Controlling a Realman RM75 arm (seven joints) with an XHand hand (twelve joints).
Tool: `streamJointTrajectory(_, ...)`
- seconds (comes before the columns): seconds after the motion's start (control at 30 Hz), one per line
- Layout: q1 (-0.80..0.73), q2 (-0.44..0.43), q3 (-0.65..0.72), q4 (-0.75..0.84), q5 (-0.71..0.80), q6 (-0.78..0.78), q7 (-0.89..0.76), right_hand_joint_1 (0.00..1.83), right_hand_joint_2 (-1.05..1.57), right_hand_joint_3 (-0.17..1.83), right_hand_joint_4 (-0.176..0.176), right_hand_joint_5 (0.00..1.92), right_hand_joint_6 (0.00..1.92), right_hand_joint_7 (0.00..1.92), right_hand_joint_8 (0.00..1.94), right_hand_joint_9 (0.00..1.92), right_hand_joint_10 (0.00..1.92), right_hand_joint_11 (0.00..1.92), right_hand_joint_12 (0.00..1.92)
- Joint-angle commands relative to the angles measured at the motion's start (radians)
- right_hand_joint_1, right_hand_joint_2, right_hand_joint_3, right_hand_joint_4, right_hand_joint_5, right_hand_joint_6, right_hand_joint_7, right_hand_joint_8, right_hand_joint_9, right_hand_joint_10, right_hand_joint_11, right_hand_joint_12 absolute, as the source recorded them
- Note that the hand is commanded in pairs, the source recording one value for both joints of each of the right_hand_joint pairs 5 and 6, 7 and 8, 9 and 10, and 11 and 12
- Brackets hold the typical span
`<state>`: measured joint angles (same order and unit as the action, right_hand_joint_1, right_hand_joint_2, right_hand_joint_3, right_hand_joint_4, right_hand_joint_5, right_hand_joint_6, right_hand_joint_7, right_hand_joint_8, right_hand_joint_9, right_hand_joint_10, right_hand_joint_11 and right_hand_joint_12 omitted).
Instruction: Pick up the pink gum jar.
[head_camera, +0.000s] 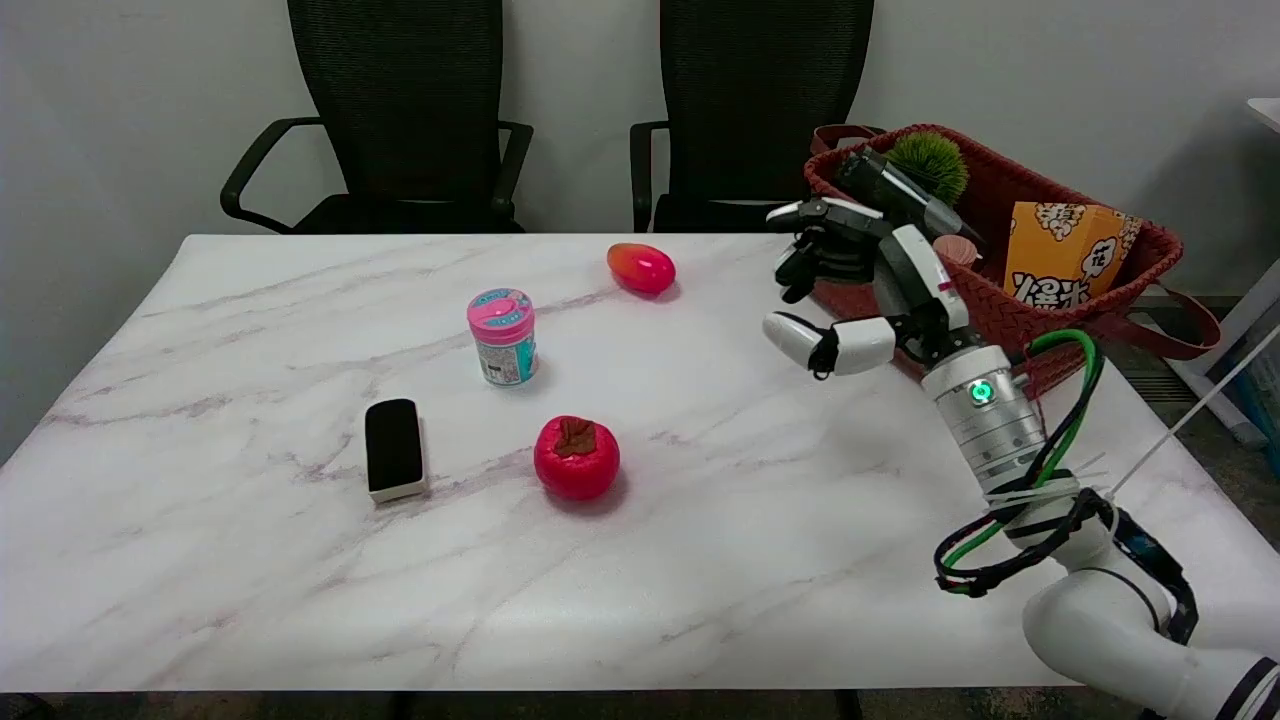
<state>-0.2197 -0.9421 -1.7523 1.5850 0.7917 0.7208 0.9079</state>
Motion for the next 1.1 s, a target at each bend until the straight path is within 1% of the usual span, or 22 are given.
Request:
streamJointTrajectory(0.03,0.105,-0.035,-0.149,-0.173,0.050,0.028,0.197,1.23,0.17,0.99,0.000,0.63,0.63,0.93,0.93,0.79,0.79,0.93,0.93)
streamJointTrajectory(0.13,0.115,-0.040,-0.148,-0.169,0.050,-0.030,0.214,1.23,0.15,1.01,0.000,0.63,0.63,0.87,0.87,0.72,0.72,0.84,0.84)
streamJointTrajectory(0.2,0.124,-0.041,-0.154,-0.158,0.049,-0.070,0.250,1.23,0.08,1.08,0.000,0.63,0.63,0.74,0.74,0.67,0.67,0.78,0.78)
streamJointTrajectory(0.23,0.133,-0.046,-0.159,-0.155,0.046,-0.092,0.274,1.22,-0.01,1.14,0.000,0.62,0.62,0.59,0.59,0.63,0.63,0.73,0.73)
streamJointTrajectory(0.3,0.158,-0.057,-0.166,-0.166,0.044,-0.122,0.293,1.22,-0.06,1.15,0.000,0.59,0.59,0.57,0.57,0.61,0.61,0.70,0.70)
streamJointTrajectory(0.4,0.223,-0.075,-0.197,-0.210,0.043,-0.138,0.318,1.22,-0.12,1.16,0.000,0.55,0.55,0.54,0.54,0.58,0.58,0.65,0.65)
streamJointTrajectory(0.47,0.269,-0.090,-0.227,-0.255,0.043,-0.144,0.330,1.22,-0.13,1.13,0.000,0.53,0.53,0.52,0.52,0.57,0.57,0.63,0.63)
streamJointTrajectory(0.6,0.396,-0.156,-0.276,-0.364,0.040,-0.186,0.363,1.21,-0.15,1.07,0.000,0.51,0.51,0.52,0.52,0.56,0.56,0.61,0.61)
streamJointTrajectory(0.73,0.523,-0.215,-0.295,-0.462,-0.113,-0.229,0.443,1.21,-0.17,1.06,0.000,0.50,0.50,0.51,0.51,0.56,0.56,0.60,0.60)
streamJointTrajectory(0.97,0.649,-0.323,-0.296,-0.608,-0.253,-0.252,0.461,1.22,-0.19,1.02,0.000,0.47,0.47,0.51,0.51,0.56,0.56,0.59,0.59)
streamJointTrajectory(1.1,0.719,-0.378,-0.316,-0.737,-0.338,-0.253,0.531,1.22,-0.24,1.03,0.000,0.45,0.45,0.49,0.49,0.55,0.55,0.56,0.56)
